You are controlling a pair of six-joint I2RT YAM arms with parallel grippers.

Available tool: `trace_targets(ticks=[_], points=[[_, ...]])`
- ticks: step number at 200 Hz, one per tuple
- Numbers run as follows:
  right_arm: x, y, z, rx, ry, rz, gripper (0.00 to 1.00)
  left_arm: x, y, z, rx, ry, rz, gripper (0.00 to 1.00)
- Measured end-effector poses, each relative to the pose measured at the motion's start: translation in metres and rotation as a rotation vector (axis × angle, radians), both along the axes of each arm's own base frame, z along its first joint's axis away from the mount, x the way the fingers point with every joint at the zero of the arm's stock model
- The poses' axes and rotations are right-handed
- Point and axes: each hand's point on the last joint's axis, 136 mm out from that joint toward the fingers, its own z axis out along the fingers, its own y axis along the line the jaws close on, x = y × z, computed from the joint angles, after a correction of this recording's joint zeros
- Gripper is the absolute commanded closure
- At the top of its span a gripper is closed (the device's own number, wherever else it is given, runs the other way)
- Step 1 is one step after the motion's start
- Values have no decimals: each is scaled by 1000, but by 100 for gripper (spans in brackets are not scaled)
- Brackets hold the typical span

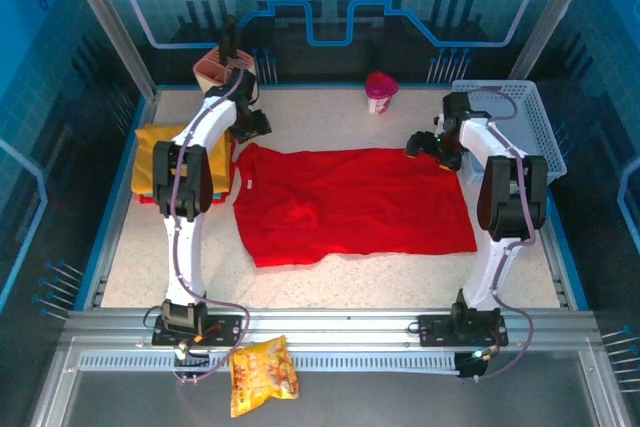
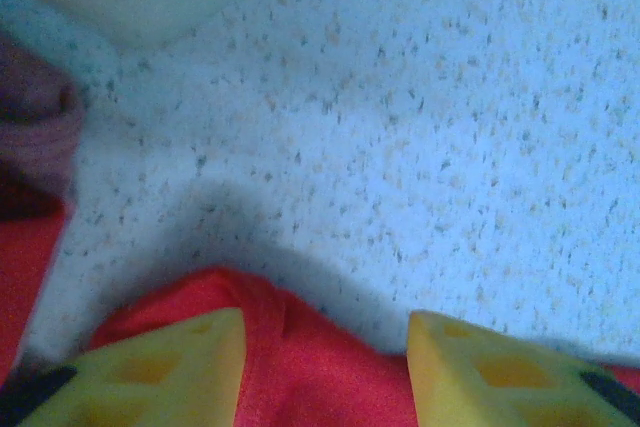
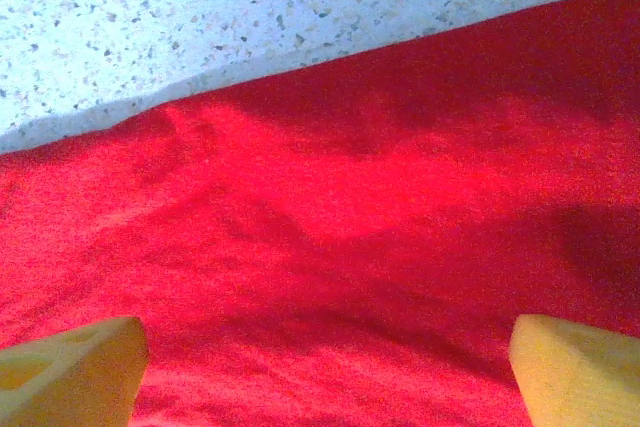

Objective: Fold and stack the t-shirts

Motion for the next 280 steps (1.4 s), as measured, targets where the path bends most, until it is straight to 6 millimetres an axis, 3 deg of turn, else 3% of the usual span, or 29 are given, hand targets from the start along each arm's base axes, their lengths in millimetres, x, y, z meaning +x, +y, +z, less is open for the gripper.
trace_targets(ticks=[38,92,121,150,194,217,252,280], points=[[3,0,-1,0,0,0,8,-1,5,-6,-11,17,42,57],[3,1,-1,4,-1,0,10,-25,8,-37,-17,108,85,61],[3,1,-1,6,0,-3,11,-27,8,-42,-22,116,100,69],[3,1,-1,8,1,-5,12,-26,8,-45,-26,112,113,88],[5,-1,-5,7,14,-25,15,-28,8,-45,-24,106,108,95],[13,-5,-15,13,33,-52,17,-44,9,-44,-23,112,109,95],[17,-20,-32,-9,85,-103,21,-55,14,-28,-9,87,115,99],[14,-33,-33,-30,101,-147,22,-59,20,-23,4,69,128,99]])
